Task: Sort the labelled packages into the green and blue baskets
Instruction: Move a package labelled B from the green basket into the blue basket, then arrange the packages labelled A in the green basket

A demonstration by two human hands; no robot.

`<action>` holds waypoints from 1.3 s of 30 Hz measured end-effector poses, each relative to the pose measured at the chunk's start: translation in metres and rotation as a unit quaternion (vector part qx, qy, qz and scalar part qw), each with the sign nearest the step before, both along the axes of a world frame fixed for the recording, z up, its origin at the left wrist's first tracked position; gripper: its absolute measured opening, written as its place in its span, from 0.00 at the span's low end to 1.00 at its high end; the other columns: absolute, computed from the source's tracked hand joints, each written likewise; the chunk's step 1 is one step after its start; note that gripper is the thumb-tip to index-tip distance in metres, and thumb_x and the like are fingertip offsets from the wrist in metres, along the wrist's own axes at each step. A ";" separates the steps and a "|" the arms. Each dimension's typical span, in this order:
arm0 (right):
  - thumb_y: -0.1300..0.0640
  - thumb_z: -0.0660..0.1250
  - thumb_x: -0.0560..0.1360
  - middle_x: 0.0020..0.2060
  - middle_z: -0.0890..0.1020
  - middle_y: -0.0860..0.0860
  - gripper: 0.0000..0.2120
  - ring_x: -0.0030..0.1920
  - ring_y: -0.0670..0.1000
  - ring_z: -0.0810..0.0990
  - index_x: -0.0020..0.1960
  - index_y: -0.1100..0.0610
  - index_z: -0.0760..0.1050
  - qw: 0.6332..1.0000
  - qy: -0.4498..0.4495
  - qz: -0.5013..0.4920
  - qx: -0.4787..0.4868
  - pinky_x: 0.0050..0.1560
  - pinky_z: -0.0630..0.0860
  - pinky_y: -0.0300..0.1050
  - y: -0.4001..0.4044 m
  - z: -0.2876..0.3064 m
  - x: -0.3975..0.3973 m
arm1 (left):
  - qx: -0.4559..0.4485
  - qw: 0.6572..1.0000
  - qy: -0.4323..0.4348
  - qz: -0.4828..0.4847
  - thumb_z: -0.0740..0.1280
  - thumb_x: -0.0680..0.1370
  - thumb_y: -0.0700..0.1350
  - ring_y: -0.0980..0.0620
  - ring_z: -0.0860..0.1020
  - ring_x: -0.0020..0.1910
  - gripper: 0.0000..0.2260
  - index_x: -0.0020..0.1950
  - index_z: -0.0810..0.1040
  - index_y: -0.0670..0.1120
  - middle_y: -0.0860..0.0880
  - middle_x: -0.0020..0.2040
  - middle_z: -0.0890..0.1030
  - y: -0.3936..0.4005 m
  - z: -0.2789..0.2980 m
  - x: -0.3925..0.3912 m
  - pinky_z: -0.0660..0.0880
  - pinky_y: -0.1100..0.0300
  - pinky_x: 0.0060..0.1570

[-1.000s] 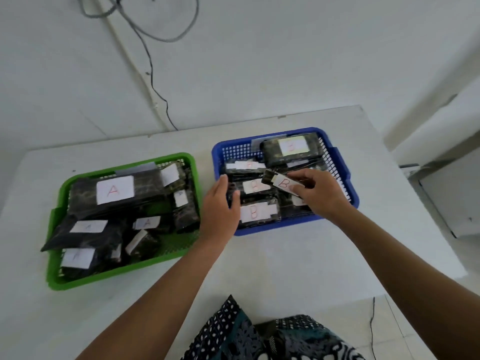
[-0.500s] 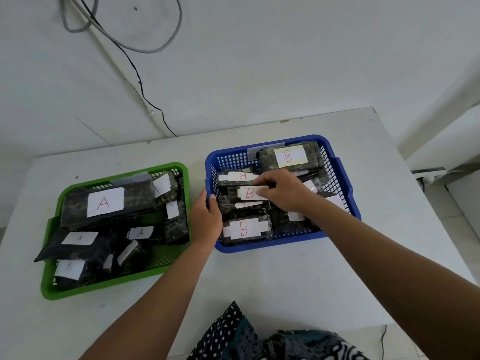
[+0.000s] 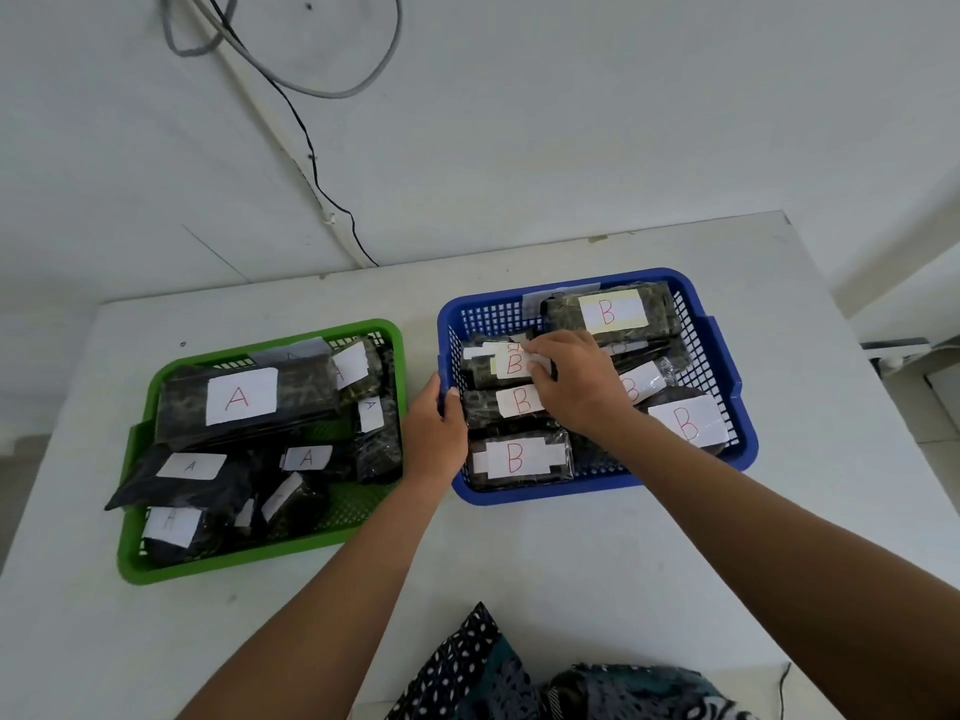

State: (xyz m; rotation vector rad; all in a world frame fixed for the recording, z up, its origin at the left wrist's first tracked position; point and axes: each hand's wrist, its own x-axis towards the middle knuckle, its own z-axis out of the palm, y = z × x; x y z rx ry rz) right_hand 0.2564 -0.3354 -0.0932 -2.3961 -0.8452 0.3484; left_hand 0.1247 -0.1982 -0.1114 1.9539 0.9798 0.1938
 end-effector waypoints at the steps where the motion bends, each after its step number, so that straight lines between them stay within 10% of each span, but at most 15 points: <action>1: 0.55 0.64 0.80 0.65 0.78 0.49 0.18 0.67 0.53 0.69 0.69 0.52 0.75 1.000 -0.020 -0.002 -0.005 0.64 0.69 0.54 0.000 0.001 -0.002 | -0.003 1.000 -0.007 -0.008 0.56 0.85 0.45 0.46 0.78 0.59 0.16 0.70 0.74 0.44 0.44 0.61 0.81 0.001 0.002 -0.001 0.76 0.48 0.60; 12: 0.55 0.68 0.78 0.63 0.80 0.53 0.17 0.65 0.56 0.75 0.66 0.57 0.78 0.988 -0.084 0.085 0.098 0.63 0.73 0.57 0.097 0.026 -0.072 | 0.096 0.986 -0.134 -0.021 0.66 0.81 0.44 0.64 0.80 0.55 0.14 0.66 0.79 0.48 0.53 0.58 0.83 0.068 0.036 -0.111 0.76 0.72 0.52; 21: 0.40 0.73 0.72 0.81 0.53 0.53 0.47 0.80 0.55 0.49 0.81 0.51 0.51 0.961 -0.054 0.271 -0.030 0.77 0.49 0.56 0.203 0.011 -0.124 | 0.290 0.941 -0.016 -0.171 0.73 0.74 0.53 0.53 0.82 0.52 0.18 0.59 0.84 0.45 0.50 0.55 0.85 0.121 -0.009 -0.251 0.79 0.58 0.54; 27: 0.43 0.74 0.71 0.71 0.68 0.53 0.41 0.70 0.58 0.68 0.78 0.50 0.60 0.968 -0.066 0.240 -0.039 0.70 0.68 0.60 0.213 0.008 -0.121 | 0.282 0.946 0.008 -0.159 0.74 0.73 0.51 0.51 0.83 0.49 0.14 0.56 0.86 0.47 0.50 0.51 0.86 0.141 -0.018 -0.266 0.80 0.56 0.50; 32: 0.39 0.75 0.69 0.77 0.60 0.53 0.40 0.77 0.58 0.58 0.75 0.48 0.64 0.960 -0.069 0.257 -0.087 0.76 0.57 0.63 0.216 0.003 -0.115 | 0.248 0.955 0.009 -0.163 0.77 0.73 0.48 0.54 0.82 0.53 0.15 0.58 0.85 0.48 0.51 0.54 0.86 0.147 -0.016 -0.265 0.79 0.56 0.54; 39: 0.41 0.76 0.66 0.66 0.70 0.55 0.40 0.66 0.57 0.69 0.74 0.50 0.65 0.978 -0.048 0.205 -0.006 0.66 0.71 0.57 0.193 0.016 -0.127 | 0.234 0.957 -0.009 -0.170 0.77 0.73 0.47 0.54 0.83 0.52 0.14 0.56 0.86 0.45 0.49 0.53 0.86 0.148 -0.015 -0.264 0.77 0.58 0.57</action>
